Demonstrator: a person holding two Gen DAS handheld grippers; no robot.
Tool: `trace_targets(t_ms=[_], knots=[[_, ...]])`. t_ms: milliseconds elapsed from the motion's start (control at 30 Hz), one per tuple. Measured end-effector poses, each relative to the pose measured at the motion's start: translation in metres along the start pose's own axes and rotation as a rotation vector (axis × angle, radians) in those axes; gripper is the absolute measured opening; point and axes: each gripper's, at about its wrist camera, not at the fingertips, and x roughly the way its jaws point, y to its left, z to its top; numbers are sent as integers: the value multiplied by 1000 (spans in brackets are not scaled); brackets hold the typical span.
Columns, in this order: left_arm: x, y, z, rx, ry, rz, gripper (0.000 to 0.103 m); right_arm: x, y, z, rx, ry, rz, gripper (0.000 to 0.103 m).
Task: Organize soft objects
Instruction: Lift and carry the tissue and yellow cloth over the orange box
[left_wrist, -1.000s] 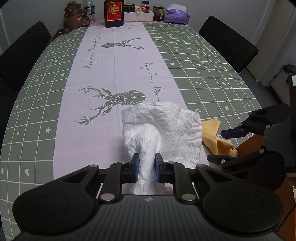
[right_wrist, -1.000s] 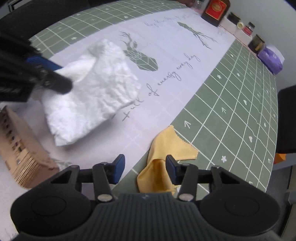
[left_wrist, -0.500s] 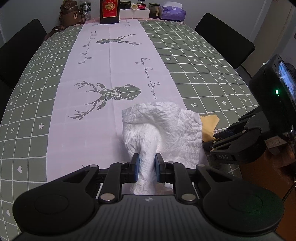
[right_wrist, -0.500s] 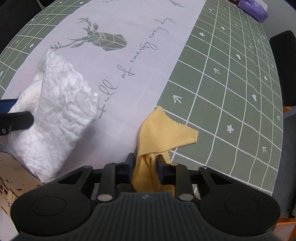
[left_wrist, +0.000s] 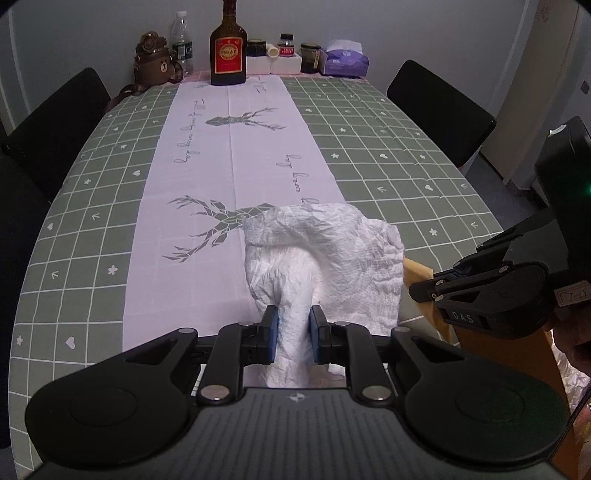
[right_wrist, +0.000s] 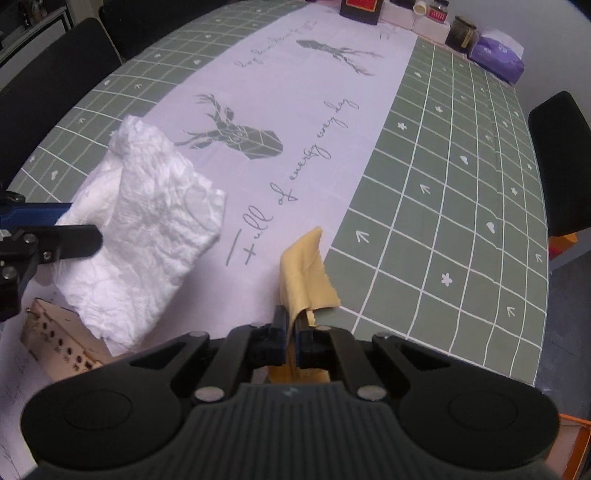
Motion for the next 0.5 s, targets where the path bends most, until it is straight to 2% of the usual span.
trace_targets(t_ms=[233, 500], knots=[[-52, -23, -11, 54, -73, 21, 19, -69, 16, -19, -5, -123, 22, 1], [-117, -60, -40, 80, -182, -33, 19, -155, 26, -69, -17, -253, 0, 1]])
